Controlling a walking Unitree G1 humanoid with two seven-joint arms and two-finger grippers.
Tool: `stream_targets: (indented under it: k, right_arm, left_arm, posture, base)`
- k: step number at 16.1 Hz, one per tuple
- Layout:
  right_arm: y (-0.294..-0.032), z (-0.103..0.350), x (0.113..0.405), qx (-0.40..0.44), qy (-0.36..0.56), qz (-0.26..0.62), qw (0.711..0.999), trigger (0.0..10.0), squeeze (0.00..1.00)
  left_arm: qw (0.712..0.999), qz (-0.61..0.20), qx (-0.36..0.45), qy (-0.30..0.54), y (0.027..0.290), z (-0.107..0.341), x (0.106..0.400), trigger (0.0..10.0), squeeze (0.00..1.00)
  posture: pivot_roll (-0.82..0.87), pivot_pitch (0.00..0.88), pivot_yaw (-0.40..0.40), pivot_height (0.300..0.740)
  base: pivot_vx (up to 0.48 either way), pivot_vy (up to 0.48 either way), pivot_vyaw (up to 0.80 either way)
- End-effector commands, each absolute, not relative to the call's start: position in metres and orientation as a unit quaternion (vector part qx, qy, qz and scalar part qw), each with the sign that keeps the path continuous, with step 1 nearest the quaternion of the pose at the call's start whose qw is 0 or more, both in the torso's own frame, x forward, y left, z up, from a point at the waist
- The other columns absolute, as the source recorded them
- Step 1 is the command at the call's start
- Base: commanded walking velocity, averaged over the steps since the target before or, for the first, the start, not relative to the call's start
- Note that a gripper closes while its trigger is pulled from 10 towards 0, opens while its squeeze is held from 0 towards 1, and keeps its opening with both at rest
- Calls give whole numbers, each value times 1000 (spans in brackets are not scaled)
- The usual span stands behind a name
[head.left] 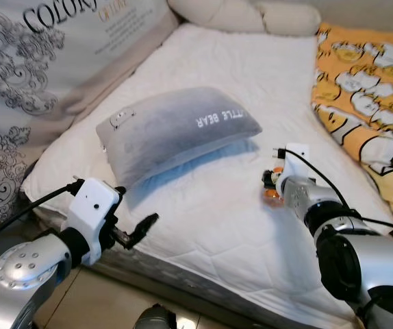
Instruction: Clean up the room
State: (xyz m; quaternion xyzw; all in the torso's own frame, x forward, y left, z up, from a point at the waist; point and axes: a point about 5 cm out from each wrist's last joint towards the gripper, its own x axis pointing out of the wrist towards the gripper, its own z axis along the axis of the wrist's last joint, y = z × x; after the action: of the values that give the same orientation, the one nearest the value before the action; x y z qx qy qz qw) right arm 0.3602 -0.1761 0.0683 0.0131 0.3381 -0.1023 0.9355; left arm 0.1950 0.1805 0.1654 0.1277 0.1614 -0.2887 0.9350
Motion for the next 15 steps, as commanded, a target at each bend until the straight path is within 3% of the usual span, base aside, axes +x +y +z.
stream_targets:
  k: [1, 5, 6, 15]
  right_arm:
    - [-175, 60, 355, 13, 352, -104, 930, 10000, 0]
    - [-175, 48, 346, 23, 375, -113, 920, 10000, 0]
    - [-173, 47, 346, 50, 370, -112, 921, 0, 0]
    - [-165, 50, 349, 93, 357, -92, 925, 0, 0]
  left_arm:
    - [931, -297, 129, 166, 181, 170, 189, 10000, 0]
    - [928, -300, 131, 180, 180, 169, 177, 10000, 0]
    - [928, -299, 130, 183, 180, 170, 174, 10000, 0]
    - [931, -289, 131, 181, 180, 171, 175, 10000, 0]
  posture:
    - [308, 165, 29, 740]
    - [320, 180, 27, 740]
    - [328, 180, 24, 740]
    - [335, 141, 18, 740]
  base:
    - [0, 0, 0]
    - [0, 0, 0]
    - [0, 0, 0]
    - [0, 0, 0]
